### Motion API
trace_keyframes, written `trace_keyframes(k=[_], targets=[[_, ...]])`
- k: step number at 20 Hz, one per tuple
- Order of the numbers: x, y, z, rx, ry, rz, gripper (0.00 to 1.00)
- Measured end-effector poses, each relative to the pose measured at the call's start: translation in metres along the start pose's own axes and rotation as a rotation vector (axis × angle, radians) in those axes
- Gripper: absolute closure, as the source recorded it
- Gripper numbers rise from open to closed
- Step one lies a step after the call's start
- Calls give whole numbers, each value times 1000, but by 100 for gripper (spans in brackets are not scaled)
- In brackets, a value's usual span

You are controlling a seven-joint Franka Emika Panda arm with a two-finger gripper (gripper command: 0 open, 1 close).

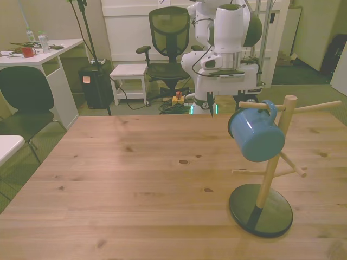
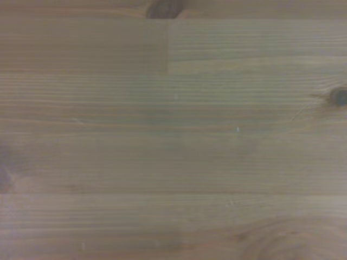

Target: Unload the mug

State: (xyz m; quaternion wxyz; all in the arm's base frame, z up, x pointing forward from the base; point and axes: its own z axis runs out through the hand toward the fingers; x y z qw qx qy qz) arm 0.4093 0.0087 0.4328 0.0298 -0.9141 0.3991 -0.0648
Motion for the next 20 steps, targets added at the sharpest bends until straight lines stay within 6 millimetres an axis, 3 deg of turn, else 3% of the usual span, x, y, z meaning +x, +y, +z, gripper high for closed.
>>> trace_keyframes(k=[4,12,17,19,20], targets=[[9,-4,-6,27,51,-29,0],[60,-18,-76,153,209,18,0],[101,-23,-118,221,329,46,0],[120,-36,-122,241,348,48,0],[143,-54,-107,228,331,47,0]])
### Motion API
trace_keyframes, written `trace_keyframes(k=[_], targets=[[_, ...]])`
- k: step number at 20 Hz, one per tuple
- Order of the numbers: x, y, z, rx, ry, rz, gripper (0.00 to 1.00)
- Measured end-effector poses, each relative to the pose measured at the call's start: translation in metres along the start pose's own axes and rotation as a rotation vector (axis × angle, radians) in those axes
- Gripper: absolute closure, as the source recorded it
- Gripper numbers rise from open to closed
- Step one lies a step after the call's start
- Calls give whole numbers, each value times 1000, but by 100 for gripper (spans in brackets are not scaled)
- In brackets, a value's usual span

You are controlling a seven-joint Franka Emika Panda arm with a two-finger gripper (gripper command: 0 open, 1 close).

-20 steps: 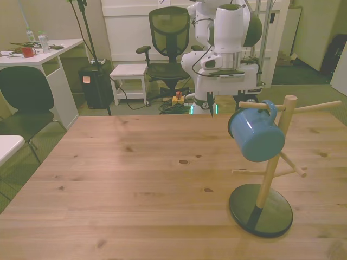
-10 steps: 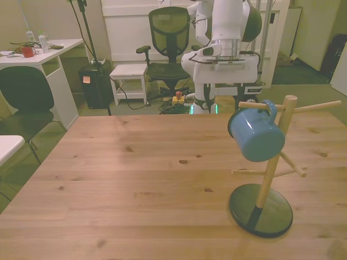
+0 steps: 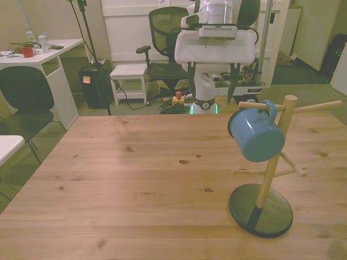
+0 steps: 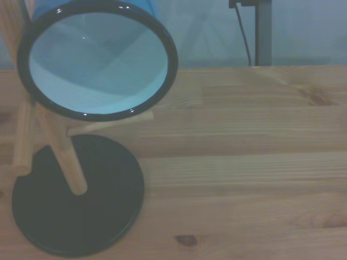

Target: Unload the mug

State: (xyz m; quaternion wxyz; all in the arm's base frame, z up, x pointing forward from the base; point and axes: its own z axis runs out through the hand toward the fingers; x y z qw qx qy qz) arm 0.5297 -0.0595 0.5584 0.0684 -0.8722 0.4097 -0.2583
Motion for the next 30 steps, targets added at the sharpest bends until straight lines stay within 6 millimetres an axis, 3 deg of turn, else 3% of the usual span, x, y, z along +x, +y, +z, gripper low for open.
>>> trace_keyframes(k=[8,17,30], targets=[[18,-15,-6,66,86,-13,0],[39,-44,40,104,129,-12,0],[42,-64,71,160,185,-22,0]])
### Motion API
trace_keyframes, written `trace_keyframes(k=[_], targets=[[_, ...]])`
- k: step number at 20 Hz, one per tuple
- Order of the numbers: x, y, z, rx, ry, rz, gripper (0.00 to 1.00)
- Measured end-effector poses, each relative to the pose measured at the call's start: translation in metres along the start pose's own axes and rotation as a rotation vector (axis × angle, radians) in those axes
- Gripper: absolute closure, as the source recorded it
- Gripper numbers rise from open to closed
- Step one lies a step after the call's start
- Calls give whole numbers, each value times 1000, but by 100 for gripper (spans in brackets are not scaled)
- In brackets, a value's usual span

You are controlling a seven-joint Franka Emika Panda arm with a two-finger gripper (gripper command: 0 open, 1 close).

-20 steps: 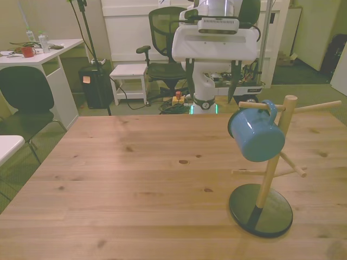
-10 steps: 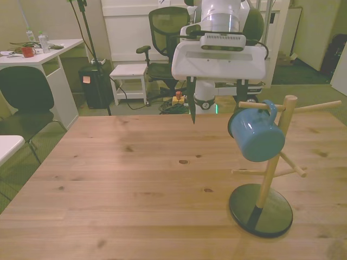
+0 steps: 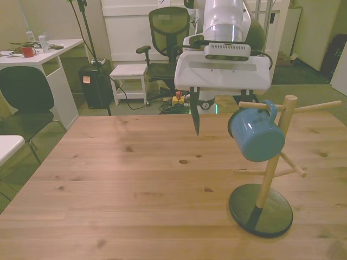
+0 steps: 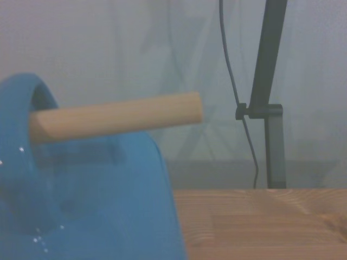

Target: Unload the mug

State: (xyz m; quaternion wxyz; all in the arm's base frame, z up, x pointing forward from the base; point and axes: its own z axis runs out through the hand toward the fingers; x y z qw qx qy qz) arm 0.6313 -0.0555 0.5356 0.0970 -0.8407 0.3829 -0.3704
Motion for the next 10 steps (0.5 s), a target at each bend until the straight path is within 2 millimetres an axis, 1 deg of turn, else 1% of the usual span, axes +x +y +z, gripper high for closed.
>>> trace_keyframes(k=[3,4,10], targets=[[-3,-7,6,3,-3,-6,0],[-4,-8,8,4,-4,-6,100],[2,-12,13,9,2,-4,100]])
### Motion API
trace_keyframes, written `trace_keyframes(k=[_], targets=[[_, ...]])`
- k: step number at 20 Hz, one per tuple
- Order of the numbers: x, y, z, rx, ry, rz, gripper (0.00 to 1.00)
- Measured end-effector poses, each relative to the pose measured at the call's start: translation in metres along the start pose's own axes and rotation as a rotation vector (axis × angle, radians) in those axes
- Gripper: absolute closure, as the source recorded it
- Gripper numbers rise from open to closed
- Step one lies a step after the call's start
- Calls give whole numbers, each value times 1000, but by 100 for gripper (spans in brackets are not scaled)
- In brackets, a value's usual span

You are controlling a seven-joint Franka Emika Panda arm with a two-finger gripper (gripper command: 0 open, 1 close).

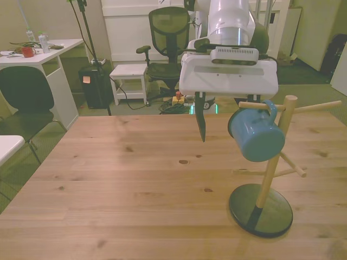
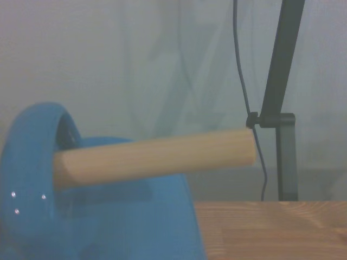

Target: Unload the mug

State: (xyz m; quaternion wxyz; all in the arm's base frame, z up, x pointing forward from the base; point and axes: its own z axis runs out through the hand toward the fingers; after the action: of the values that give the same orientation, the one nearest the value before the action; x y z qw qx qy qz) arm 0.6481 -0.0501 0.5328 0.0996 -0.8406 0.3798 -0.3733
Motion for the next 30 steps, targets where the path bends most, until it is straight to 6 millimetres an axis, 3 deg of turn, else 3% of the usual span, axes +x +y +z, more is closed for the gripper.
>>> trace_keyframes(k=[15,30], targets=[[-4,-7,-1,12,-7,0,100],[-8,-8,-14,28,-22,13,100]])
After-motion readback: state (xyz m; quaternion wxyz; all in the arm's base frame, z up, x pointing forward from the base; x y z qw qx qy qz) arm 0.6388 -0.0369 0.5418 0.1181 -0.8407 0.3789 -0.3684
